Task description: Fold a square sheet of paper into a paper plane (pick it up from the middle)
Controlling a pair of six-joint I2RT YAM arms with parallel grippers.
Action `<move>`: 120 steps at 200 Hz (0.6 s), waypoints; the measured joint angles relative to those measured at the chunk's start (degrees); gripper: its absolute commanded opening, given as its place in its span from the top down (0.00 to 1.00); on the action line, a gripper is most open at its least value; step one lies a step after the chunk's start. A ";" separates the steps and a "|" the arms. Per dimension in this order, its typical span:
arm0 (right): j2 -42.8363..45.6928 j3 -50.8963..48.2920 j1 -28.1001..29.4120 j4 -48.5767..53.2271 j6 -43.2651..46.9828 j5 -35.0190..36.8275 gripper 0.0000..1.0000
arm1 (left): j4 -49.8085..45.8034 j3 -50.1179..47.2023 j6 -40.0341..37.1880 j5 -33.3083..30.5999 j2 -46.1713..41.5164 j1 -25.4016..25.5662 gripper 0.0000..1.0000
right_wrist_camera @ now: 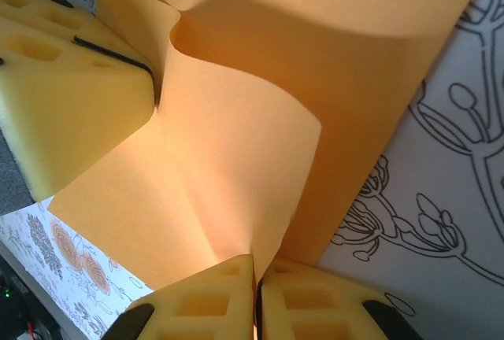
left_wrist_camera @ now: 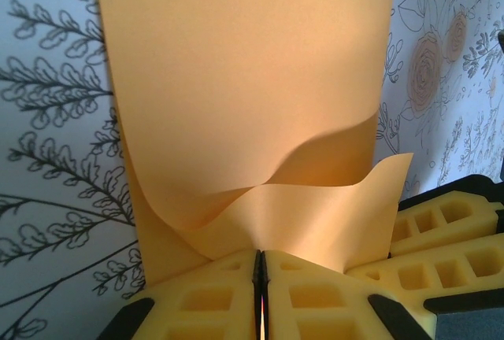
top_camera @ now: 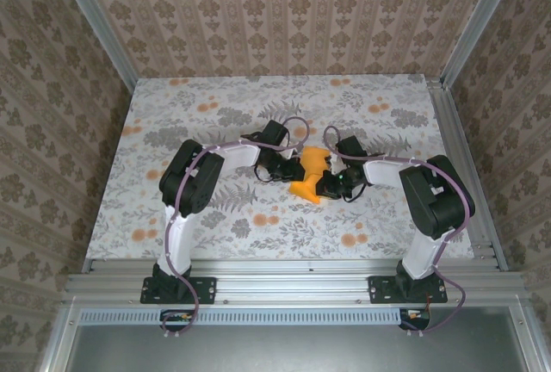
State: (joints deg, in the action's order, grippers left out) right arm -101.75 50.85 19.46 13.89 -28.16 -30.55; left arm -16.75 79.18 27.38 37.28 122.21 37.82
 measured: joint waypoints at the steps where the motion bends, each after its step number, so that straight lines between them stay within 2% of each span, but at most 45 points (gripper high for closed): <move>1: 0.00 0.00 0.02 0.02 0.02 0.02 0.88 | 0.00 0.00 0.00 0.02 0.00 0.00 0.88; 74: 0.00 0.28 0.81 0.50 1.18 1.05 0.88 | -0.11 0.00 1.36 0.85 -0.37 0.13 0.87; 120: 0.00 0.48 1.05 0.81 1.25 1.60 0.88 | -1.29 0.09 1.53 0.24 -5.16 0.55 0.86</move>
State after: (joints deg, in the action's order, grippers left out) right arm -101.75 51.33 20.51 14.70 -26.92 -28.95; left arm -18.04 79.26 28.91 37.52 117.05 38.37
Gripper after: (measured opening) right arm 0.123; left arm 0.142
